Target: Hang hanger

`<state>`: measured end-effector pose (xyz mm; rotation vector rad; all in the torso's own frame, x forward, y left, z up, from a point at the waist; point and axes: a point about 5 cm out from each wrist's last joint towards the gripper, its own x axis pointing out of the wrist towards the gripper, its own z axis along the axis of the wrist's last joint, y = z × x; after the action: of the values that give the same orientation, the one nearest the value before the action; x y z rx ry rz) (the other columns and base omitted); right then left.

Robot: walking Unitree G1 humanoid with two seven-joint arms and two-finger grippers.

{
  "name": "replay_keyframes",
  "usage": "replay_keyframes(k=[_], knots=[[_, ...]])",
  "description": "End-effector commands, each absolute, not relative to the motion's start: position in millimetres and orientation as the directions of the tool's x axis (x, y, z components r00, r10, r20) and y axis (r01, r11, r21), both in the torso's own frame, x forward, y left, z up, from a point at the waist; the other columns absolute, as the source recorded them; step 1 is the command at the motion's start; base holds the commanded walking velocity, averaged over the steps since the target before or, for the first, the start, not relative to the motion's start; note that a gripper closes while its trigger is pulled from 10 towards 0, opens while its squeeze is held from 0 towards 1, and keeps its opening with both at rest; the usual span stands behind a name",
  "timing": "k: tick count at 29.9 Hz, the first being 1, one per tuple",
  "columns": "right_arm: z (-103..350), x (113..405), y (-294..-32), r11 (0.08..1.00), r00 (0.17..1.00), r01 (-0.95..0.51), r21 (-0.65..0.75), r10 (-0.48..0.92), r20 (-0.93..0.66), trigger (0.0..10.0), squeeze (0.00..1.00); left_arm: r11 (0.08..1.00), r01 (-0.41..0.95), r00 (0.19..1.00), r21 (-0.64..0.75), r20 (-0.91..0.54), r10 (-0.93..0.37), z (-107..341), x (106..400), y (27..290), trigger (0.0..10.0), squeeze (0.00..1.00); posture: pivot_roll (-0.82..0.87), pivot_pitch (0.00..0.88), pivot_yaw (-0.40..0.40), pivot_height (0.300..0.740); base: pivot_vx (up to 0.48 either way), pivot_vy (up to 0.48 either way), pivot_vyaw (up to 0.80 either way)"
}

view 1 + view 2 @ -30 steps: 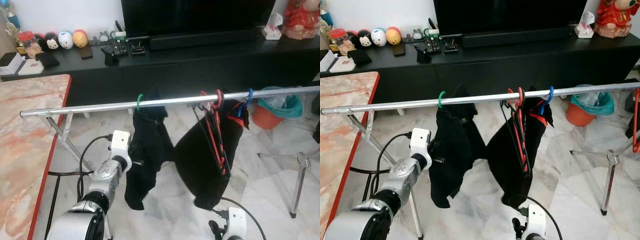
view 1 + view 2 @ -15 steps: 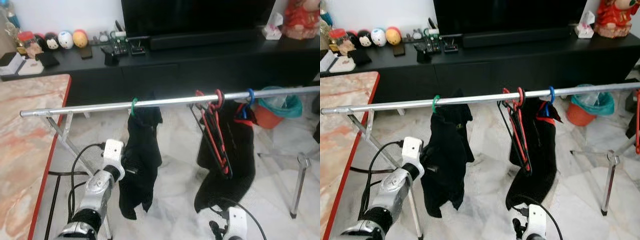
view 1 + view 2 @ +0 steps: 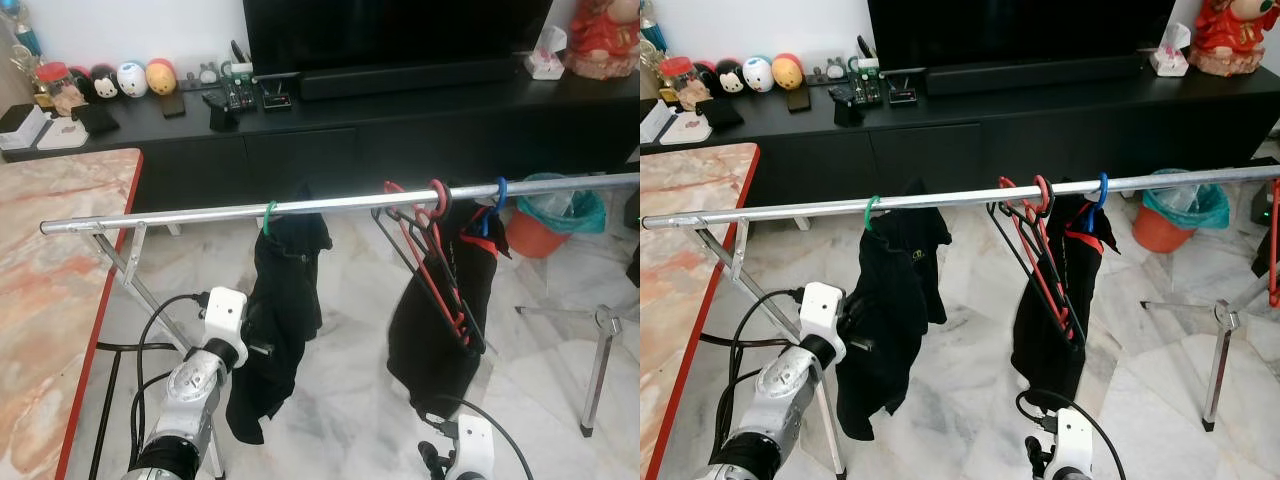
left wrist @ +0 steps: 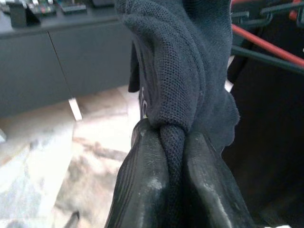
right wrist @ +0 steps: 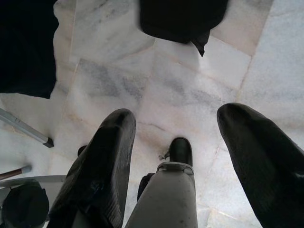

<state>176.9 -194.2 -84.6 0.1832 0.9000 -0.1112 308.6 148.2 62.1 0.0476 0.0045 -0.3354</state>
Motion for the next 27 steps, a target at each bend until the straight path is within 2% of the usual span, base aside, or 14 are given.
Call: replay_keyframes(k=[1,13,21,27], knots=[[-87,173,-194,0.979,0.608,0.173,0.111,-0.018,-0.794,10.0,0.00,0.947,0.314,0.946,0.066,0.070,-0.318,78,313,149,10.0,0.00,0.01,0.053,0.038,0.740,0.000,0.000,0.00],[-87,172,-193,0.979,0.606,0.172,0.112,-0.015,-0.796,10.0,0.00,0.945,0.312,0.949,0.098,0.008,-0.314,65,297,158,10.0,0.00,0.01,0.040,0.041,0.740,0.000,0.000,0.00],[-87,171,-194,0.980,0.603,0.166,0.109,-0.014,-0.798,10.0,0.00,0.945,0.317,0.948,0.082,0.002,-0.319,65,295,148,10.0,0.00,0.01,0.031,0.037,0.740,0.000,0.000,0.00],[-87,171,-194,0.980,0.604,0.168,0.107,-0.016,-0.797,10.0,0.00,0.942,0.327,0.945,0.080,-0.004,-0.328,64,294,144,10.0,0.00,0.01,0.031,0.037,0.740,-0.253,0.000,0.00]])
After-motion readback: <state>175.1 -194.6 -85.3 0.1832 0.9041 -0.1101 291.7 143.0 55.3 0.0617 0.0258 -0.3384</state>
